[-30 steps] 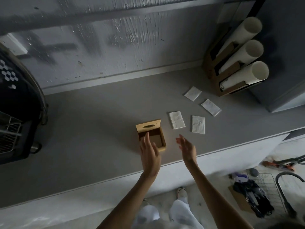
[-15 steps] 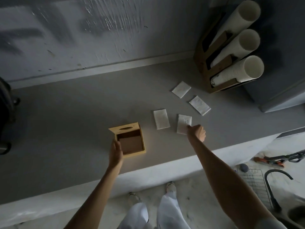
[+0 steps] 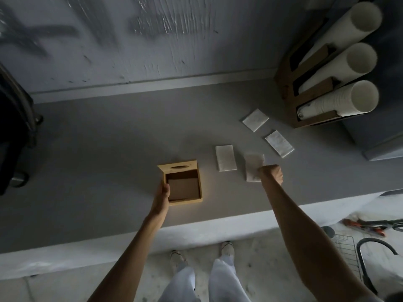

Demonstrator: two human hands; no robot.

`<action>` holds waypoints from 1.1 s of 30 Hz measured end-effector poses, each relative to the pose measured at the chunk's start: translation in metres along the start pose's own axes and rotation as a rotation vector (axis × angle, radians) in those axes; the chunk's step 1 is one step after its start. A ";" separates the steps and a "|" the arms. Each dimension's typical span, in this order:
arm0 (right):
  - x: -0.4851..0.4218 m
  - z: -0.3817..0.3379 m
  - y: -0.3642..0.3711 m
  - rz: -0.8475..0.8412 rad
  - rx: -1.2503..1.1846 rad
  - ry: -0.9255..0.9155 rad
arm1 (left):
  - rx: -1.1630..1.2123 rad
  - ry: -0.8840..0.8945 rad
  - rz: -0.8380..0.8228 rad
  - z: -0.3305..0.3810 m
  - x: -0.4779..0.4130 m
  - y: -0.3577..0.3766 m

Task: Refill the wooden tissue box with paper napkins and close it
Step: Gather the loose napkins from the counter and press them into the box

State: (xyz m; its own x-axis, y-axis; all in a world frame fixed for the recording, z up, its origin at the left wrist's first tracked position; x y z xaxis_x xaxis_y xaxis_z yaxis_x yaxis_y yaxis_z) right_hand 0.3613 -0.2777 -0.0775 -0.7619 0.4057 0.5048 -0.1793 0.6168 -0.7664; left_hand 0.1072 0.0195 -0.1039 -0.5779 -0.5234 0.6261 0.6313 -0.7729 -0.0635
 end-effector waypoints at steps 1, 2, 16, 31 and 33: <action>-0.002 0.002 0.003 -0.043 -0.060 -0.021 | -0.008 0.021 -0.020 0.001 0.000 0.000; -0.004 0.004 0.006 -0.096 -0.131 -0.040 | -0.019 0.031 -0.039 0.001 0.000 0.000; 0.023 -0.061 0.068 -0.238 -0.095 -0.264 | -0.118 0.048 -0.118 0.012 0.007 0.003; 0.034 -0.083 0.060 -0.219 -0.020 -0.545 | -0.145 0.020 -0.123 0.020 0.014 0.005; 0.032 -0.085 0.070 -0.263 0.051 -0.553 | -0.137 0.024 -0.124 0.020 0.014 0.005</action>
State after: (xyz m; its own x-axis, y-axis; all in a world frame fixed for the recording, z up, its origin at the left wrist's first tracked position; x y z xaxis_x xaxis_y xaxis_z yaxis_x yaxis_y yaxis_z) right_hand 0.3777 -0.1644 -0.0811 -0.8957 -0.1739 0.4092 -0.4241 0.6104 -0.6689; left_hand 0.1126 0.0158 -0.0798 -0.6605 -0.4279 0.6170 0.4788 -0.8730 -0.0928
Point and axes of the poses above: each hand's wrist, its own x-axis away from the middle knuckle, its own y-axis out of the palm, z = x × y, the point moved 6 cm from there along -x, towards the middle knuckle, and after that the axes turned 3 degrees about x, right-handed, at the moved point
